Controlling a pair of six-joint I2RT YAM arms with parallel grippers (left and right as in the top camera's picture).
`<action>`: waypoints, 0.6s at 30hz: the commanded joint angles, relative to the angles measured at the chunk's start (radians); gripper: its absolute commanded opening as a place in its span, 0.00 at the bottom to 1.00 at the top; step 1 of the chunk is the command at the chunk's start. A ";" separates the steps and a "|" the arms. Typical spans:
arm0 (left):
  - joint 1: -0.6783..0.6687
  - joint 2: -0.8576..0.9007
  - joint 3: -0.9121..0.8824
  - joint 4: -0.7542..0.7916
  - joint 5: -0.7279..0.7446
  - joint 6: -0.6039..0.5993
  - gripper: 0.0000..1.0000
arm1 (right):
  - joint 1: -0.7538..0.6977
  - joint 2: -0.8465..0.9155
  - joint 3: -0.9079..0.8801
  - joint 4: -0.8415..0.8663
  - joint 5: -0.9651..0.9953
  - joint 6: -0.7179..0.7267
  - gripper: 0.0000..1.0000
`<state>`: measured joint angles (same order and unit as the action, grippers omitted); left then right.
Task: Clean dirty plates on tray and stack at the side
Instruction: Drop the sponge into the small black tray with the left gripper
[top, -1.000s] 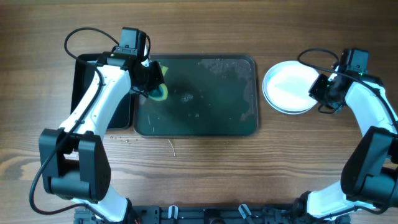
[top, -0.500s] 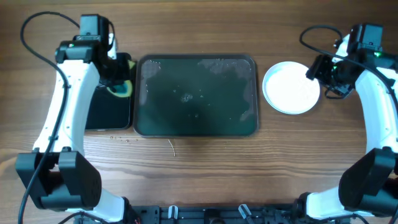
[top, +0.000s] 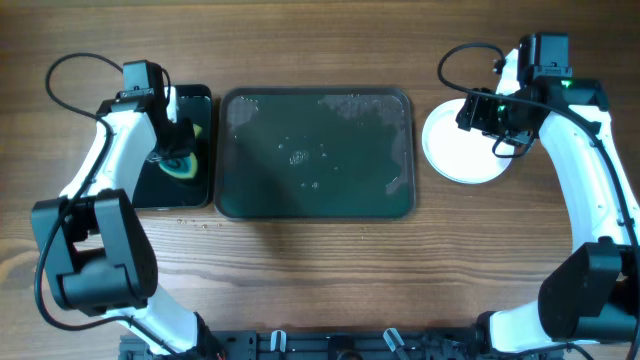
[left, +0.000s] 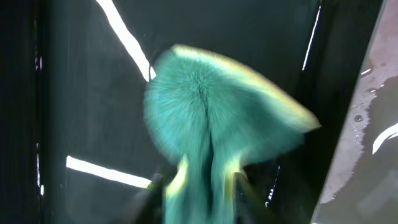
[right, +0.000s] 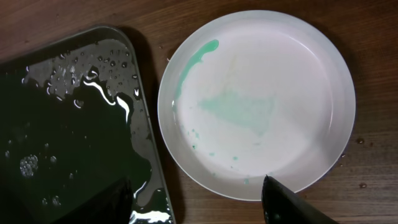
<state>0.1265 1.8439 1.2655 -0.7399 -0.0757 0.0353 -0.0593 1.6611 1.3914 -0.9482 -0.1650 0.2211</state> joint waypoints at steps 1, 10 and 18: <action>0.000 0.000 0.004 0.024 -0.008 0.010 1.00 | 0.004 -0.005 0.011 -0.014 -0.018 -0.029 0.67; 0.000 -0.168 0.114 -0.121 0.086 -0.134 1.00 | 0.004 -0.095 0.013 -0.064 -0.013 -0.038 0.88; 0.000 -0.381 0.126 -0.152 0.139 -0.159 1.00 | 0.004 -0.373 0.013 -0.094 -0.008 -0.047 1.00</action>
<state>0.1265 1.5265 1.3766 -0.8894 0.0250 -0.0956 -0.0593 1.4303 1.3914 -1.0302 -0.1646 0.1879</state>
